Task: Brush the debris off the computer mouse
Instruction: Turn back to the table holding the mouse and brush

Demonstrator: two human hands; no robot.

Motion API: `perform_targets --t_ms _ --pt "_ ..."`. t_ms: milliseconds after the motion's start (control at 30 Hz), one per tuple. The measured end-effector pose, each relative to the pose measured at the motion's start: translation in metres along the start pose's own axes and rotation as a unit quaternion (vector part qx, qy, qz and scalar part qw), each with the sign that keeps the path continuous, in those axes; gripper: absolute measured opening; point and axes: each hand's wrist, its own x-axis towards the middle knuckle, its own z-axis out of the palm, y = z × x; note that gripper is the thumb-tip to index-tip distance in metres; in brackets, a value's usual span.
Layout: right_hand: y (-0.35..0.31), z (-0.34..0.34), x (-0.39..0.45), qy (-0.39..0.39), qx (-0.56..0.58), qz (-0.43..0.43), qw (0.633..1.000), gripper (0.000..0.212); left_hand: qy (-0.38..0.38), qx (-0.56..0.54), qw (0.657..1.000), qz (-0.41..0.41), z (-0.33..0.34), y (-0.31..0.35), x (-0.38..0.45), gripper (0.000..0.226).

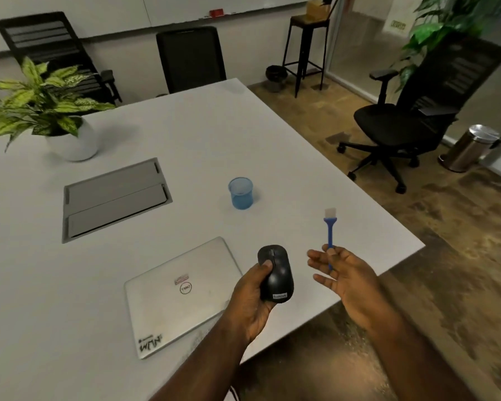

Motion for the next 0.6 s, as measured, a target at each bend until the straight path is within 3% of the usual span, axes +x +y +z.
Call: perform_targets --t_ms 100,267,600 --pt "0.009 0.032 0.015 0.008 -0.039 -0.003 0.999 0.017 0.029 0.038 0.999 0.006 -0.012 0.017 0.026 0.031" --pt "0.026 0.065 0.036 0.030 -0.104 -0.008 0.994 0.014 0.043 0.122 0.992 -0.005 -0.022 0.032 0.056 0.034" --pt "0.059 0.067 0.095 0.087 -0.137 0.005 0.987 0.012 0.045 0.127 0.989 -0.069 -0.029 0.021 0.118 0.037"
